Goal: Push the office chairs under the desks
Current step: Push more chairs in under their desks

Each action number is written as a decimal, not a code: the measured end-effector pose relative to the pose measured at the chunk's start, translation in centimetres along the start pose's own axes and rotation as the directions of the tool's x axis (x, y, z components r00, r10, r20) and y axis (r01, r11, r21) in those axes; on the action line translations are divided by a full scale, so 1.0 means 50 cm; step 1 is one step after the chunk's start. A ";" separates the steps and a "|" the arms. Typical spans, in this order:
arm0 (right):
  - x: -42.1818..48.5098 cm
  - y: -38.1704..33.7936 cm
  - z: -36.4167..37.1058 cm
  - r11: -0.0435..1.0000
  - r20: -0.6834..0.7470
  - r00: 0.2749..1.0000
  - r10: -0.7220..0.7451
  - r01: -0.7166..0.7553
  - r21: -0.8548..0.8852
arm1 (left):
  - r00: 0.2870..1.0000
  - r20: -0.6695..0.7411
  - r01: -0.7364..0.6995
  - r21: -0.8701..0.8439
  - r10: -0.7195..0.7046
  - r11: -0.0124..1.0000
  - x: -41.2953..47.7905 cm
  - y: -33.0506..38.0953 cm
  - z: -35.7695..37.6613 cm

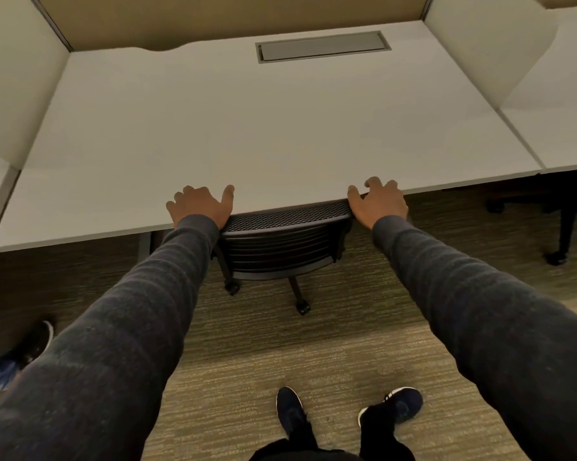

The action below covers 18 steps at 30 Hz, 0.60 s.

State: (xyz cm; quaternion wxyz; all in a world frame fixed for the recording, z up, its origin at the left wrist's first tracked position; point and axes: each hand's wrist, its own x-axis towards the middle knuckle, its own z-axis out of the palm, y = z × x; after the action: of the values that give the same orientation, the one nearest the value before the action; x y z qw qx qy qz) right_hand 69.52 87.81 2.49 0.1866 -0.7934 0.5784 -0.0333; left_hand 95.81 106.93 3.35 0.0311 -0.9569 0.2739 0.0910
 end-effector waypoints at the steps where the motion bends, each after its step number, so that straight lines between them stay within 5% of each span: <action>1: -0.016 0.017 -0.001 0.999 -0.032 0.999 -0.044 0.043 -0.029 | 0.998 -0.027 -0.049 0.005 0.049 0.999 -0.014 0.026 -0.003; 9: -0.136 0.153 0.035 0.967 -0.068 0.965 -0.254 0.254 -0.011 | 0.825 -0.128 -0.552 0.027 0.551 0.833 -0.198 0.291 0.049; 14: -0.158 0.370 -0.020 0.987 -0.049 0.986 -0.157 0.155 -0.035 | 0.624 -0.161 -0.766 0.069 0.765 0.639 -0.331 0.504 0.114; 18: -0.159 0.494 -0.062 0.995 -0.066 0.993 -0.097 0.095 -0.031 | 0.571 -0.061 -0.808 0.130 0.818 0.574 -0.395 0.612 0.165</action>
State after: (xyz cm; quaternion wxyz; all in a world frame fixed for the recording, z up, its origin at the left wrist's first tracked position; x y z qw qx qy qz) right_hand 43.71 87.96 -1.60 0.1541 -0.8212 0.5460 -0.0608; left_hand 61.85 92.11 -1.27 0.0118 -0.7252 0.6879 0.0279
